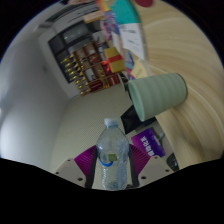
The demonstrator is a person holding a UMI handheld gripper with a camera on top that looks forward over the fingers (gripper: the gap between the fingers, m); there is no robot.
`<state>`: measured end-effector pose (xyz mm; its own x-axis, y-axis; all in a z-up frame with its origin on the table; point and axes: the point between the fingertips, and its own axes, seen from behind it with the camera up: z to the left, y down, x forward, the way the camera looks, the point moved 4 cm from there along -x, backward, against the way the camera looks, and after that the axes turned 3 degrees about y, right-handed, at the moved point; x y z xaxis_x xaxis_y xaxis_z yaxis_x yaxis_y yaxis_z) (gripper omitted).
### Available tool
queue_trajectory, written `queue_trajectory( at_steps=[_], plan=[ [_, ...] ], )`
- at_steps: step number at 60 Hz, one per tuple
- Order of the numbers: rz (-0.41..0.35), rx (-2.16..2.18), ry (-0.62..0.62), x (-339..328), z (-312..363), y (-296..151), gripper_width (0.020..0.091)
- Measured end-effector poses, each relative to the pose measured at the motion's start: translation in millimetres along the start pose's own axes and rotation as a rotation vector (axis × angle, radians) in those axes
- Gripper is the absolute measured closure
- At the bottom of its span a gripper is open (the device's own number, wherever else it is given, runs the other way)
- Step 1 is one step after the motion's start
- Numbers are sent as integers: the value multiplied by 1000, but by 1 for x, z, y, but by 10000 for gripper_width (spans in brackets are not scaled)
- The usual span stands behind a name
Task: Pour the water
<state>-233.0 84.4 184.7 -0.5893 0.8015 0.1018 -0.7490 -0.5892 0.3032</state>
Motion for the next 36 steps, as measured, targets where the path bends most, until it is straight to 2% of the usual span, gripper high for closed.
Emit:
queue_trajectory(
  at_steps=[4, 5, 6, 8, 13, 18, 20, 21, 27, 36],
  plan=[
    [-21, 88, -8, -10, -7, -9, 569],
    [-30, 113, -10, -24, 4, 4, 569],
    [-34, 133, -20, -9, -3, -15, 570],
    [-39, 186, -37, -14, -3, -18, 571],
    [-17, 316, -75, -30, 3, -10, 570],
    [-18, 367, -73, -23, -1, -23, 566],
    [-27, 371, -57, -34, -5, -14, 570],
    [-30, 372, -50, -22, -5, -25, 565],
    [-45, 359, -43, -29, -3, -27, 566],
    [-22, 97, -29, -23, 23, -23, 573]
  ],
)
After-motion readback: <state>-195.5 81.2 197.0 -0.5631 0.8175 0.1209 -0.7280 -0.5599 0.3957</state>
